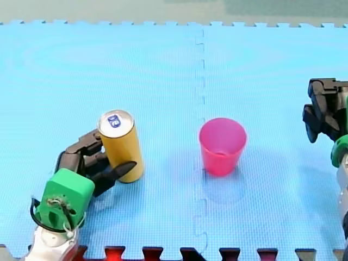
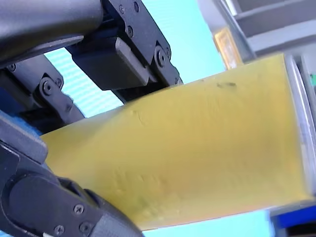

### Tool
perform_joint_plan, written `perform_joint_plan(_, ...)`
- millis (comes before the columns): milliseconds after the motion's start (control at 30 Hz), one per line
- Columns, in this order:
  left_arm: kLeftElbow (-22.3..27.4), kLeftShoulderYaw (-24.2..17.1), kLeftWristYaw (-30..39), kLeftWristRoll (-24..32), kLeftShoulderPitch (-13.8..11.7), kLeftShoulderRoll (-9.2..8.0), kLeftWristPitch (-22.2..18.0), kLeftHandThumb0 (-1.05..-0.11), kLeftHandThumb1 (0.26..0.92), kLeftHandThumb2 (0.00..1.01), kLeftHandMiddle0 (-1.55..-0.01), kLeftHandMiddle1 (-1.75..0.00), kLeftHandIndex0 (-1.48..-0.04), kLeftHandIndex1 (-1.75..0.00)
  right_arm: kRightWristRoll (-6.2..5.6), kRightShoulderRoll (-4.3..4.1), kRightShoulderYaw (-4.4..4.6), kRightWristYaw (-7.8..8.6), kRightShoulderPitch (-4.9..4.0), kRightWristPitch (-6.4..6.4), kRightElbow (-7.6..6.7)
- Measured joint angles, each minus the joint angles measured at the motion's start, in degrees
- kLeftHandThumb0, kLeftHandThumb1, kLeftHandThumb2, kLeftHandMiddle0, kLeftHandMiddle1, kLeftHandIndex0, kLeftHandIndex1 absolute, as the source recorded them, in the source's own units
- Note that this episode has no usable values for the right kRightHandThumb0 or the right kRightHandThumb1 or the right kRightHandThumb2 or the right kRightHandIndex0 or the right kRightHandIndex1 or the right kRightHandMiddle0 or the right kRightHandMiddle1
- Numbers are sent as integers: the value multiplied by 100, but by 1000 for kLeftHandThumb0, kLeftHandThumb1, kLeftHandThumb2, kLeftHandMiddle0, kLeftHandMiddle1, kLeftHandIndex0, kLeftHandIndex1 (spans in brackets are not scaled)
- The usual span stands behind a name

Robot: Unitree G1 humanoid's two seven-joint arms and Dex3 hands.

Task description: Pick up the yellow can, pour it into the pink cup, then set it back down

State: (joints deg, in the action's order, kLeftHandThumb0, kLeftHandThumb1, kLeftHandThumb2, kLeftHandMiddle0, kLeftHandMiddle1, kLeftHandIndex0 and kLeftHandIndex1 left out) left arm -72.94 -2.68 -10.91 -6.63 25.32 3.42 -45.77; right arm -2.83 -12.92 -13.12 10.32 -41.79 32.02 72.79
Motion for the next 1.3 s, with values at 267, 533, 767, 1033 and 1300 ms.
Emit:
perform_joint_plan(267,31,77,-17,-181,-2,-44,35,-800,714,6,-397,1,-283,0,-18,2,-11,5,0,-4,-16)
perform_joint_plan(533,58,105,-34,-237,-3,-54,64,-828,708,0,-317,0,-237,0,-23,4,-13,4,0,-7,-25)
perform_joint_plan(767,63,84,109,-210,-3,-61,91,-891,666,0,-232,0,-177,0,-14,4,-2,1,1,-7,-24)
perform_joint_plan(1033,64,60,290,-164,-5,-78,74,-915,646,0,-177,0,-155,0,8,1,24,-12,1,-7,-18)
perform_joint_plan(1300,70,4,624,-31,-20,-111,49,-934,639,2,-155,0,-143,0,17,1,34,-23,1,-7,-8)
